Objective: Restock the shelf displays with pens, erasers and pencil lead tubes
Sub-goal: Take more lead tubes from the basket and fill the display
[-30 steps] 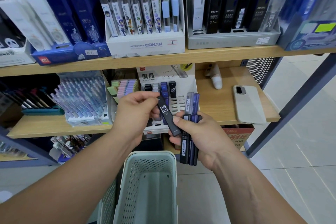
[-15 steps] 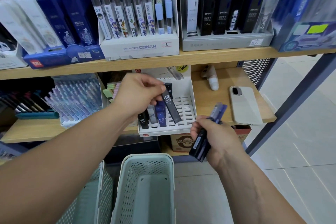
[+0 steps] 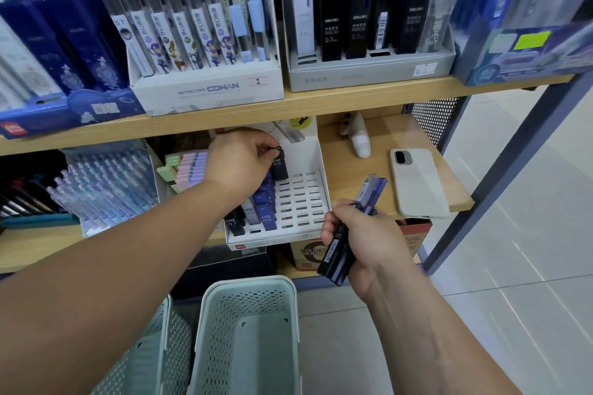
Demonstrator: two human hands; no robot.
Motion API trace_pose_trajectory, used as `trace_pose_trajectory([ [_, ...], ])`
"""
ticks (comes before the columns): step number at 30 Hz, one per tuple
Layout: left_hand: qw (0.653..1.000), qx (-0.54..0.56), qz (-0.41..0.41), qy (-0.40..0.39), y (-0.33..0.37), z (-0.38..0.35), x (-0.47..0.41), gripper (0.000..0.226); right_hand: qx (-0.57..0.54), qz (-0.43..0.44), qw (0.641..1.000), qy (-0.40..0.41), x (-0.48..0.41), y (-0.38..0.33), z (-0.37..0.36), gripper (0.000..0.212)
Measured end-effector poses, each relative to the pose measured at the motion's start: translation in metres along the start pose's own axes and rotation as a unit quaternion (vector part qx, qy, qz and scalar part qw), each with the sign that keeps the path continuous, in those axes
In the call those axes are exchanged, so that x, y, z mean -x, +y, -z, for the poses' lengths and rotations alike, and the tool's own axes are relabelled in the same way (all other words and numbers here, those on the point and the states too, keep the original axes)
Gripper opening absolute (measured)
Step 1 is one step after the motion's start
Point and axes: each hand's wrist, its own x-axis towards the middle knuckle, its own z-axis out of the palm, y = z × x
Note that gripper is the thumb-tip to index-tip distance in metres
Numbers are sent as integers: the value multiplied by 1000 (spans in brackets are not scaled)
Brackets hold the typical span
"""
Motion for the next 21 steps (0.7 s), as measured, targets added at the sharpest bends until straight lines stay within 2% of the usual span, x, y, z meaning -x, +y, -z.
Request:
trace_pose_trajectory([
  [5,998,-27,27,-54,0,-3,-6,14,0,3,1000,-6,-2,0,1,5],
  [13,997,-31,45,-51,-2,-4,-8,13,3,4,1000,-15,0,0,2,7],
  [21,992,-83,27,-94,-1,-9,-13,17,-6,-3,1000,-17,1,-1,3,6],
])
